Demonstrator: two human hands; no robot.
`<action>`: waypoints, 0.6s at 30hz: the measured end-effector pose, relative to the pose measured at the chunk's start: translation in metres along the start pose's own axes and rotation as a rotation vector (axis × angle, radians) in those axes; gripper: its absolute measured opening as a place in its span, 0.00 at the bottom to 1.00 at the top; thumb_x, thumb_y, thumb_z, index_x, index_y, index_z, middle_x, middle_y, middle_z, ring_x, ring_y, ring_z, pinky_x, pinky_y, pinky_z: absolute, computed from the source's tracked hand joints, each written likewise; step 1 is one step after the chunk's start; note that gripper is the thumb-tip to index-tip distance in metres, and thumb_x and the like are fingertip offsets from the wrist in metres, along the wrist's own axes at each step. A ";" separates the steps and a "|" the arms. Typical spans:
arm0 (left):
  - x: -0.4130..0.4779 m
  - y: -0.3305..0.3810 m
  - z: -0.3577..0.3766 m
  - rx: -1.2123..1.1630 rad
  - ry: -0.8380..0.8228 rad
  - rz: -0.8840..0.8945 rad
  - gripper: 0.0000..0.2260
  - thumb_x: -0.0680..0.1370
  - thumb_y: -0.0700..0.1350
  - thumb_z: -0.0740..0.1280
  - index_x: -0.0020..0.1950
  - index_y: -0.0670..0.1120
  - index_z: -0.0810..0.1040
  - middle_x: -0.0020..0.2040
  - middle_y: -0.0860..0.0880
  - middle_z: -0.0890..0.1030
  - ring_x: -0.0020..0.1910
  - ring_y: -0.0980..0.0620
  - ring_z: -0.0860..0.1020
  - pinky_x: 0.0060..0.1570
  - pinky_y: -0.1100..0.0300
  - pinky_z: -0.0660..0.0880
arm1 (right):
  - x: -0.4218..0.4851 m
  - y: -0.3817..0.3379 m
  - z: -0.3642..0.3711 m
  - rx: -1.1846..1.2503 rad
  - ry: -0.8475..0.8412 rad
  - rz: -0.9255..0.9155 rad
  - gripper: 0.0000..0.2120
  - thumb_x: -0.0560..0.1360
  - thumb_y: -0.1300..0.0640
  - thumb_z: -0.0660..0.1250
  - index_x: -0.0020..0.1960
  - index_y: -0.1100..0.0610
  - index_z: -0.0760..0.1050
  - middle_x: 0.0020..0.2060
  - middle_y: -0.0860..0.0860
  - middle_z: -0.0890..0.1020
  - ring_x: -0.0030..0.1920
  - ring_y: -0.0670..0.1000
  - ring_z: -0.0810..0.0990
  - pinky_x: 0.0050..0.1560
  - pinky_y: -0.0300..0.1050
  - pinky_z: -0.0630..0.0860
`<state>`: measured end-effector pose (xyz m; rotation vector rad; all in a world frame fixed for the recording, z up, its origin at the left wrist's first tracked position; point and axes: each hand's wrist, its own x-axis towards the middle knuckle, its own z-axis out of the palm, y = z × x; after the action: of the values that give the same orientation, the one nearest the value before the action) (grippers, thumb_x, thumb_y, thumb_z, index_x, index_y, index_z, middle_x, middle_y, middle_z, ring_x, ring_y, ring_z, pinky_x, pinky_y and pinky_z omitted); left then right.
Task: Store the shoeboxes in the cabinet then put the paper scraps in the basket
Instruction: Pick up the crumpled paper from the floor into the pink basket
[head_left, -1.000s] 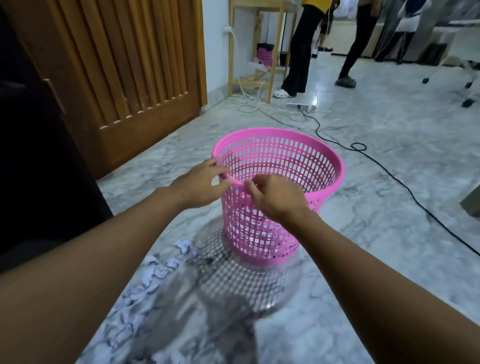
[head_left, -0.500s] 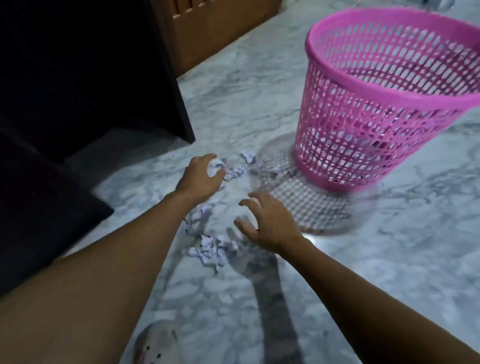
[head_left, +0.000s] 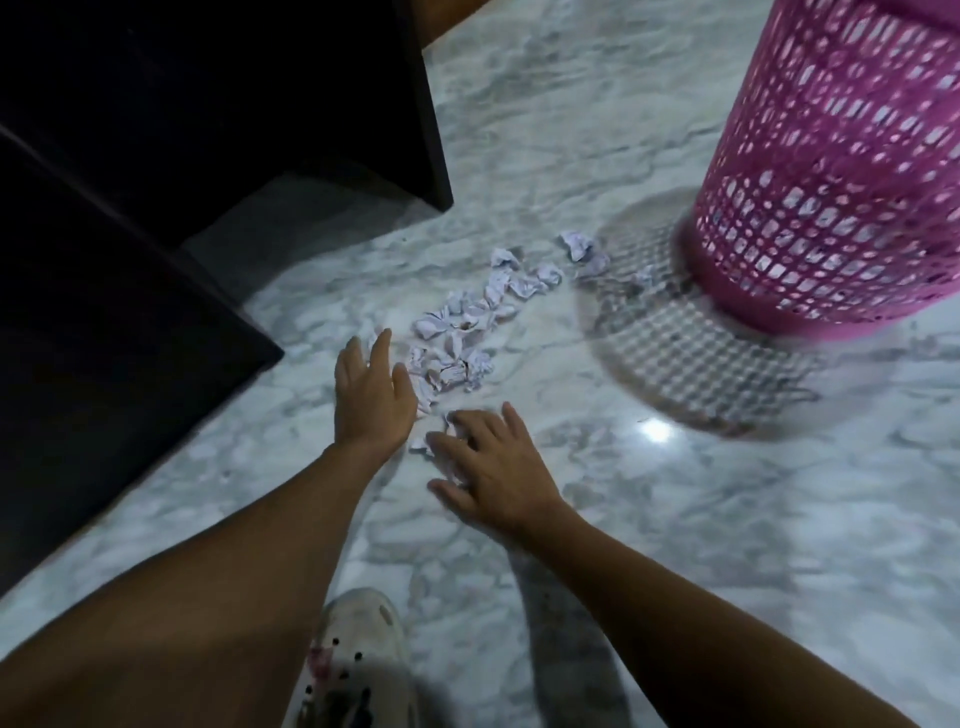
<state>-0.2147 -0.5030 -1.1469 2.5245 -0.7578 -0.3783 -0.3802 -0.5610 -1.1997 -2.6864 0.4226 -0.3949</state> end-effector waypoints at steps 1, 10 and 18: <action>0.000 -0.005 0.002 0.004 -0.005 -0.013 0.23 0.83 0.50 0.54 0.79 0.52 0.57 0.80 0.44 0.49 0.79 0.46 0.46 0.75 0.46 0.55 | 0.001 0.002 0.003 0.018 0.036 -0.040 0.18 0.77 0.40 0.63 0.61 0.49 0.77 0.60 0.52 0.77 0.60 0.56 0.74 0.65 0.57 0.65; 0.013 -0.011 0.012 -0.014 -0.077 -0.099 0.30 0.80 0.61 0.57 0.79 0.55 0.53 0.80 0.45 0.46 0.79 0.46 0.45 0.76 0.46 0.53 | 0.019 0.015 -0.001 0.218 0.101 -0.089 0.03 0.72 0.60 0.68 0.40 0.58 0.77 0.35 0.54 0.75 0.35 0.57 0.74 0.35 0.49 0.69; 0.014 0.001 0.025 0.029 -0.057 0.037 0.40 0.72 0.70 0.61 0.78 0.56 0.52 0.79 0.44 0.51 0.78 0.46 0.49 0.76 0.45 0.53 | 0.018 0.025 -0.006 0.327 0.059 0.022 0.06 0.69 0.62 0.69 0.44 0.57 0.76 0.43 0.50 0.78 0.46 0.52 0.74 0.44 0.45 0.72</action>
<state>-0.2133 -0.5206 -1.1697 2.5321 -0.8356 -0.4312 -0.3717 -0.5908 -1.2012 -2.3561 0.3684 -0.4922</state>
